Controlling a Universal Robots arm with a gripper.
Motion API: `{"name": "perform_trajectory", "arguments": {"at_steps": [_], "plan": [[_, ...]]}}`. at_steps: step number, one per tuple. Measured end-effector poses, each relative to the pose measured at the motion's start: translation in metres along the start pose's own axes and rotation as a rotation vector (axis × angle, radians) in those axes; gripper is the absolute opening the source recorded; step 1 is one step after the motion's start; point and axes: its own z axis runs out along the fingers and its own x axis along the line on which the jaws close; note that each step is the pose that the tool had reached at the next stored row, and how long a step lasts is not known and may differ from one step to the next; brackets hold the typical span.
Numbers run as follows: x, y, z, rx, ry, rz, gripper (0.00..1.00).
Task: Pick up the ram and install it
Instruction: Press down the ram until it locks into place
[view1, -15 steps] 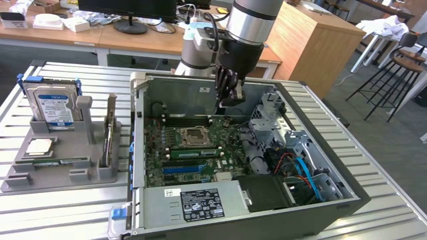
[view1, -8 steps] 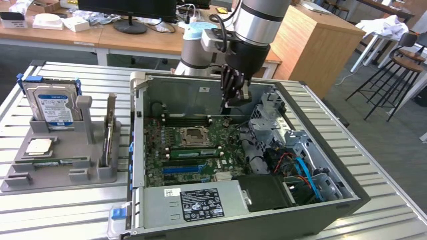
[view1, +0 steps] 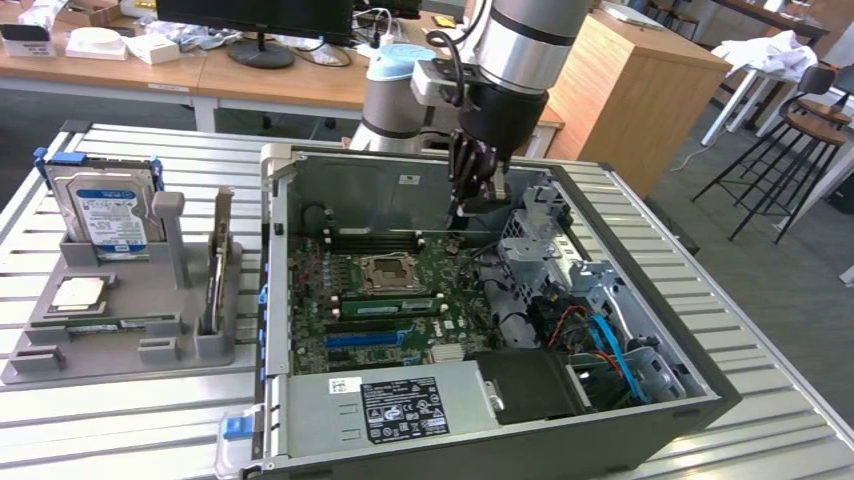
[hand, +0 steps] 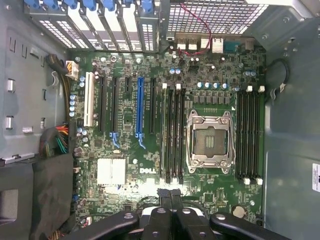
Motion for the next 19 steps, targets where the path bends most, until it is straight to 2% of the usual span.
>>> {"name": "perform_trajectory", "arguments": {"at_steps": [6, 19], "plan": [[0.0, -0.0001, 0.0019, 0.0001, -0.0002, 0.0, 0.1], [0.0, -0.0008, 0.0236, 0.0, -0.0001, 0.0, 0.1]]}}
